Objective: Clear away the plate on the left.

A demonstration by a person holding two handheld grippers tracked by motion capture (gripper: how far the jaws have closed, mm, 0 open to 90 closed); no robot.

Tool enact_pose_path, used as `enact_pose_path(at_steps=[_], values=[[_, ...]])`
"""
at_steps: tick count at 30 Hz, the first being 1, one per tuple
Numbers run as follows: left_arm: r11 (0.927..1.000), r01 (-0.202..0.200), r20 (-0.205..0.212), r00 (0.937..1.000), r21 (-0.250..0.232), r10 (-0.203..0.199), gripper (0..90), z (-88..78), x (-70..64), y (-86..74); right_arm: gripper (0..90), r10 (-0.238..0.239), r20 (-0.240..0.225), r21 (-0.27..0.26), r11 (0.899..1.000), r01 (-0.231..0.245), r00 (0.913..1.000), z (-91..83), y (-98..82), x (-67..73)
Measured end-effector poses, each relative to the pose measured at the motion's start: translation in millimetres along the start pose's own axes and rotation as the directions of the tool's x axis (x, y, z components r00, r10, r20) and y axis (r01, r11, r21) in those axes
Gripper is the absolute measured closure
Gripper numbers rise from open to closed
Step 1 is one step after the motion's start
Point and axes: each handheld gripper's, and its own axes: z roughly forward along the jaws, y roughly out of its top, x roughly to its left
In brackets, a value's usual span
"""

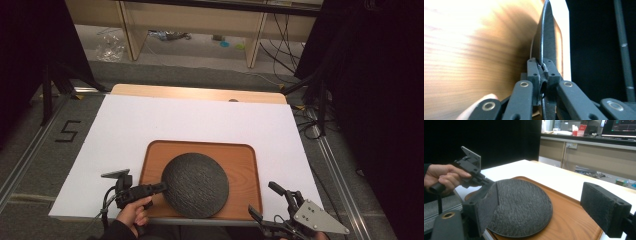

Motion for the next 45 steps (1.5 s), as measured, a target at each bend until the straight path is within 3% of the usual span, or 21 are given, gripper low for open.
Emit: enact_pose_path(at_steps=[4,7,8,10,17,19,23,33,35,39,42,45], values=[[0.9999,-0.010,-0.003,0.9999,0.011,0.010,86.7,0.4,1.4,0.4,16.2,-0.010,-0.007,-0.018,1.000,0.009,0.9999,1.1,0.0,-0.5],[0.9997,-0.008,-0.011,0.9999,-0.021,0.008,86.7,4.6,-0.7,-1.7,16.2,-0.011,-0.002,-0.014,1.000,0.011,0.9999,1.0,0.0,-0.7],[0.9999,-0.012,-0.027,0.9996,0.006,0.012,86.5,4.4,-1.4,-0.9,16.2,-0.013,0.000,-0.012,1.000,0.013,0.9999,1.0,0.1,-0.7],[0.9994,-0.033,-0.011,0.9994,-0.012,0.033,86.3,8.4,-0.2,-0.1,16.2,-0.014,0.000,-0.014,1.000,0.014,0.9999,1.5,-0.2,-0.4],[0.9986,-0.050,-0.037,0.9980,0.019,0.051,85.2,14.0,-0.4,1.1,16.3,-0.010,-0.007,-0.026,1.000,0.009,0.9999,3.4,-0.9,0.2],[0.9964,-0.061,-0.042,0.9971,0.059,0.063,84.3,16.8,0.5,-1.8,16.3,-0.014,0.000,-0.011,1.000,0.014,0.9999,2.1,-0.3,-0.1],[0.9928,-0.081,-0.058,0.9946,0.089,0.086,82.3,22.5,-0.8,-8.0,16.4,-0.014,0.001,-0.014,1.000,0.014,0.9999,2.0,-0.4,0.1],[0.9865,-0.120,-0.101,0.9862,0.112,0.132,79.6,22.6,-2.0,-7.8,16.3,-0.008,-0.002,-0.007,1.000,0.008,1.0000,1.4,-0.5,0.5],[0.9860,-0.132,-0.102,0.9845,0.102,0.142,73.5,20.6,-3.2,-5.8,16.3,-0.012,-0.002,-0.008,1.000,0.012,0.9999,1.5,0.0,0.0],[0.9847,-0.151,-0.146,0.9758,0.086,0.163,59.1,15.5,-6.6,-2.1,16.2,-0.009,-0.002,-0.010,1.000,0.009,1.0000,1.2,-0.2,-0.1],[0.9838,-0.160,-0.142,0.9752,0.082,0.170,56.2,12.9,-7.5,-0.4,16.2,-0.016,0.005,-0.013,1.000,0.016,0.9999,1.4,-0.5,-0.7],[0.9813,-0.177,-0.157,0.9698,0.076,0.187,49.5,11.1,-9.9,1.5,16.2,-0.013,-0.005,-0.013,1.000,0.013,0.9999,1.3,0.0,-0.5]])
